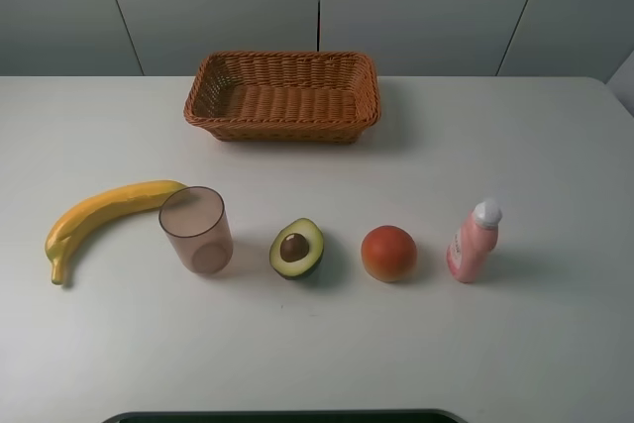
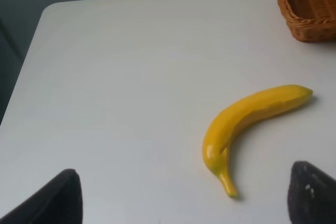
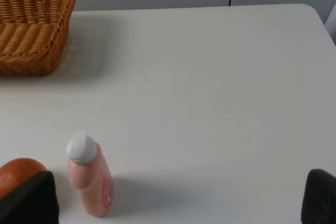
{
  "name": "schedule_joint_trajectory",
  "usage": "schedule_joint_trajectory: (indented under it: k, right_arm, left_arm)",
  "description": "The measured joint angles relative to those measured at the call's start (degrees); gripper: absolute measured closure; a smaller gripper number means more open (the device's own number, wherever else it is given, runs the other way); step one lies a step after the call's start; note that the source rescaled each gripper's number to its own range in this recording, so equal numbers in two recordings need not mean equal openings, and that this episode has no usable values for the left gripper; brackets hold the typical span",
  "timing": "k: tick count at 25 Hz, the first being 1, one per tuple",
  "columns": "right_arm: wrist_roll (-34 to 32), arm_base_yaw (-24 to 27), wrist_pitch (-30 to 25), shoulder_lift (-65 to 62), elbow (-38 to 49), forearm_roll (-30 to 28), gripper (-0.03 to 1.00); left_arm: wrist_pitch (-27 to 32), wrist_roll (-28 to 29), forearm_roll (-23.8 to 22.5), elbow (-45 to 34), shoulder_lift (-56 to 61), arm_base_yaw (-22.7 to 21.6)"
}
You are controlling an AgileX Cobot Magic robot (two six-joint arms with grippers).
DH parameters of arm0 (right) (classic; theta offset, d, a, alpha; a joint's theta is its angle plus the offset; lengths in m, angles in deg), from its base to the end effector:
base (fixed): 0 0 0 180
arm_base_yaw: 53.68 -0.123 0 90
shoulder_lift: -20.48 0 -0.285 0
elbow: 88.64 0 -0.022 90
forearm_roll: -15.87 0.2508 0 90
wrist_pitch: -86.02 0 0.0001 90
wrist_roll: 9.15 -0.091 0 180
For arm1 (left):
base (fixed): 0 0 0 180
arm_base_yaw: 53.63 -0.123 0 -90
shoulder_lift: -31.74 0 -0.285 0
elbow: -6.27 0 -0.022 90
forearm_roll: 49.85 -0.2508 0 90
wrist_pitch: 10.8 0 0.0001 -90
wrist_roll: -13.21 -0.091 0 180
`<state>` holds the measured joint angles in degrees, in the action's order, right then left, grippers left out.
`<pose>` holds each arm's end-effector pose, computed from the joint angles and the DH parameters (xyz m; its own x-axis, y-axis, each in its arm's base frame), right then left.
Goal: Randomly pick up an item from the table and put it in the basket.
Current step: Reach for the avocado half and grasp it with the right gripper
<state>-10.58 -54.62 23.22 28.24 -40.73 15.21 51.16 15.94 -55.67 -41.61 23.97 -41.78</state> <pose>-0.0077 -0.0011 0.2776 -0.4767 0.0119 -0.8790 0.0020 0.9999 0.0124 -0.0055 0.0095 0.2793 -0.4517 0.0950 -0.8871 0.1269 0.9910 0.0415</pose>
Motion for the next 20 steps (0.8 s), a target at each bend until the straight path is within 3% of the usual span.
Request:
schedule_joint_trajectory:
  k: [8,12,20]
  right_arm:
    - [0.42,0.0,2.13,2.27,-2.27,1.46,-0.03]
    - [4.75,0.05,1.72,17.82,-12.03,2.52,-0.03]
    - [14.71,0.11,-0.16,50.38,-33.97,12.27,-0.03]
  left_arm:
    - [0.0,0.0,0.0,0.0,0.0,0.0]
    - [0.0,0.0,0.0,0.0,0.0,0.0]
    - [0.0,0.0,0.0,0.0,0.0,0.0]
